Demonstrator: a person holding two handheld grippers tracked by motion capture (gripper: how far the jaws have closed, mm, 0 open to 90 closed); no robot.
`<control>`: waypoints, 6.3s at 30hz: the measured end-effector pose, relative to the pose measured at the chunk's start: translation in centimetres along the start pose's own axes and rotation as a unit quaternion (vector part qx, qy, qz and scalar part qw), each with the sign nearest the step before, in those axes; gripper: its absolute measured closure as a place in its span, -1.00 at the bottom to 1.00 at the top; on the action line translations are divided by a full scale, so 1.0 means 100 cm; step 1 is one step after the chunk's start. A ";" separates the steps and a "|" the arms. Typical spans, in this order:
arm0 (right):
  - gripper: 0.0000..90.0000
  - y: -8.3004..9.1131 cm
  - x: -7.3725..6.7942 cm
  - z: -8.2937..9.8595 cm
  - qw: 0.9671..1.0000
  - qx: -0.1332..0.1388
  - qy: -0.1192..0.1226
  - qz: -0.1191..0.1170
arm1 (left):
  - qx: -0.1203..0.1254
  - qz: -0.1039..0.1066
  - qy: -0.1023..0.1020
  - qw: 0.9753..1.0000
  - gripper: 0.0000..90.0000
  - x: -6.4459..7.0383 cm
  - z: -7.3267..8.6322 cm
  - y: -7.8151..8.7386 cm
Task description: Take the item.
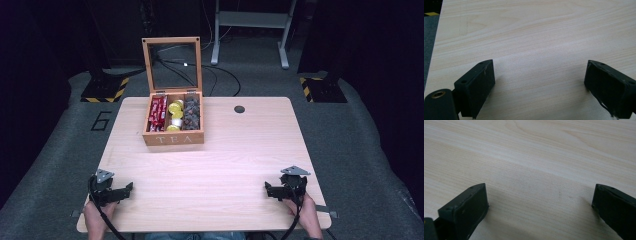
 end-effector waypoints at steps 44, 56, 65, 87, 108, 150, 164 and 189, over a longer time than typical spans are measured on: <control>-1.00 0.000 0.000 0.000 1.000 -0.003 0.013 -0.016 | -0.008 0.023 0.009 1.000 -0.81 0.004 -0.010 0.002; -1.00 0.000 0.000 0.000 1.000 -0.003 0.013 -0.016 | 0.008 0.041 -0.010 0.999 -0.83 0.011 -0.041 0.010; -1.00 0.000 0.000 0.000 1.000 -0.003 0.013 -0.016 | 0.022 0.054 -0.025 0.998 -0.79 0.017 -0.068 0.014; -1.00 0.000 0.000 0.000 1.000 -0.003 0.014 -0.017 | 0.037 0.073 -0.039 0.996 -0.76 0.031 -0.136 0.004; -1.00 0.000 -0.001 0.000 1.000 -0.003 0.015 -0.018 | 0.049 0.080 -0.061 0.994 -0.75 0.052 -0.187 -0.012; -1.00 0.000 -0.001 0.000 1.000 -0.003 0.015 -0.018 | 0.002 0.044 -0.032 0.999 0.16 0.056 -0.237 -0.096; -1.00 0.000 -0.001 0.000 1.000 -0.003 0.015 -0.018 | -0.018 0.021 -0.036 0.999 0.45 0.058 -0.231 -0.109; -1.00 0.000 -0.001 0.000 1.000 -0.003 0.015 -0.018 | -0.034 0.012 -0.004 0.999 0.92 0.050 -0.225 -0.114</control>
Point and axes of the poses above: each handheld gripper's, and its own axes: y roughly backward along the jaws, z roughly out of its underside, x roughly to its right, the point moved 8 cm from there along -y, roughly forward along the jaws, and after that the axes turned 13 degrees about -z, right-handed, at the moved point
